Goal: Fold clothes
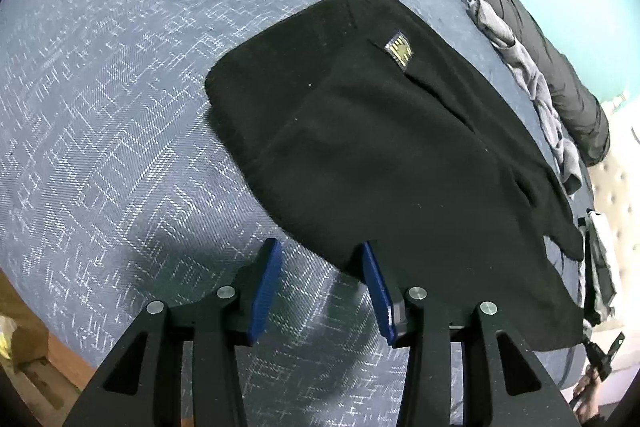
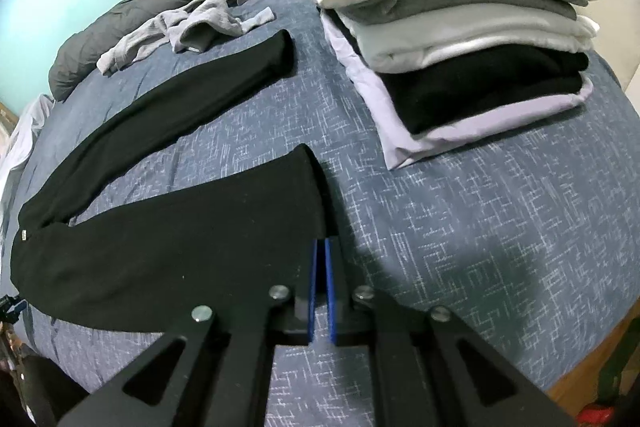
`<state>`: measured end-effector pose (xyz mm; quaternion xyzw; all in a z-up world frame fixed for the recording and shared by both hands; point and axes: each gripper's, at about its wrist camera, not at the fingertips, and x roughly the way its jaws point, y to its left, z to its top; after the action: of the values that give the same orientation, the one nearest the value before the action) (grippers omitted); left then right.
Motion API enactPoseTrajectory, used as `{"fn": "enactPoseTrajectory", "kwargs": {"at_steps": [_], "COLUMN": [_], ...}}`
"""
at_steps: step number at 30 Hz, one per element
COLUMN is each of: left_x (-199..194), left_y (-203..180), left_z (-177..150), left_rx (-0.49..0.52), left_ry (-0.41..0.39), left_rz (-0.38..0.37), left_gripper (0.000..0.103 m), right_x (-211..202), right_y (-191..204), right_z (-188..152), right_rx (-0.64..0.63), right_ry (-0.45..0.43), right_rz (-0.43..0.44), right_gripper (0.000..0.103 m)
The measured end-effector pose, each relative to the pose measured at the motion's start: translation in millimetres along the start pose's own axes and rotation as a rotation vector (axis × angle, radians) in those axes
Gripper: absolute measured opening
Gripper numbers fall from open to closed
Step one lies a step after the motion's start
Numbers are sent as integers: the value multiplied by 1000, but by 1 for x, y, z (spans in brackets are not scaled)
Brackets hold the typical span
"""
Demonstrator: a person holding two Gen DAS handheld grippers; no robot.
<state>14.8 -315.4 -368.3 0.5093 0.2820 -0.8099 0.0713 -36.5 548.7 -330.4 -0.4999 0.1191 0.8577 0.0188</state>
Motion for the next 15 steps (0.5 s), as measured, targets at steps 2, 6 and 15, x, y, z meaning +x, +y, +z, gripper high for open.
{"fn": "enactPoseTrajectory", "kwargs": {"at_steps": [2,6,15], "left_x": [1,2,1], "left_y": [4,5,2], "left_z": [2,5,6], "left_rx": [-14,-19,-13], "left_ry": [-8,-33,-64], "left_rz": [-8,-11,4], "left_gripper": [46,46,32], "right_x": [0,0,5], "right_y": [-2,-8,-13], "right_z": [1,1,-2], "right_rx": [7,25,20], "right_ry": [0,-1,12], "right_rz": [4,28,85], "right_gripper": [4,17,46]}}
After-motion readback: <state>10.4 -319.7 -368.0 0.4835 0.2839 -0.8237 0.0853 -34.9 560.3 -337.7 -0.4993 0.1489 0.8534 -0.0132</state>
